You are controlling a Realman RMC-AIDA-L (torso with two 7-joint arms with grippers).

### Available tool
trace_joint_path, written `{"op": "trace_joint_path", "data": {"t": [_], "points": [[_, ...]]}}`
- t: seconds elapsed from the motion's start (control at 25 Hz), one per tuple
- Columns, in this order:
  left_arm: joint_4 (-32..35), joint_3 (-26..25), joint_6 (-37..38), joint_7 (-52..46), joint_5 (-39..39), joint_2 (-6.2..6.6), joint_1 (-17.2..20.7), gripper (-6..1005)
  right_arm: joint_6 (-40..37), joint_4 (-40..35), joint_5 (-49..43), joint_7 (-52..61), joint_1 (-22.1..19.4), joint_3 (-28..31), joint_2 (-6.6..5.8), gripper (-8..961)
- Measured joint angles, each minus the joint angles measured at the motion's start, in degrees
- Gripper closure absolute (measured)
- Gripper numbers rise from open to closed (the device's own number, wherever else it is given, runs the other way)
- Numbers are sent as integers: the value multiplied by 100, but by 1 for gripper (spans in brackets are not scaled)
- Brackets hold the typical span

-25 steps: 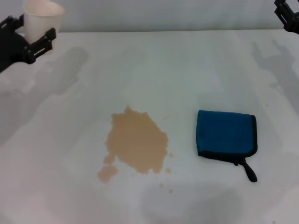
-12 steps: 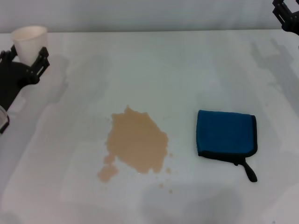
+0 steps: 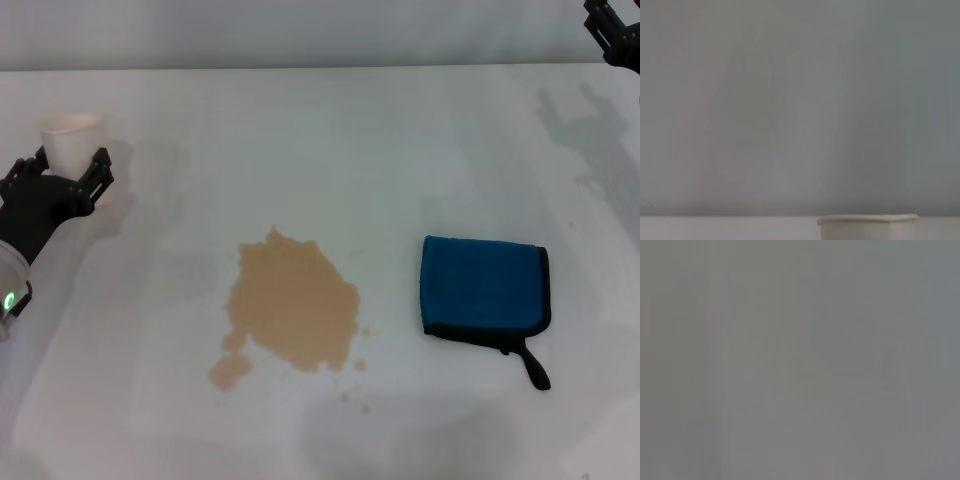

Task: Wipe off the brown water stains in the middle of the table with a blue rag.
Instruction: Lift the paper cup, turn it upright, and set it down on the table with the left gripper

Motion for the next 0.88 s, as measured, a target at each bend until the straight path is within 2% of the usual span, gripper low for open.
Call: {"op": "trace_joint_path", "data": {"t": [0.44,0.88], "points": [[-67,7,-339,303,5,-13,-5,253,-1,11,1,3,1,0,0,278],[-144,2,-147,334,-18,-18,6,247,-1,1,79,1,-16,0,0,278]]}}
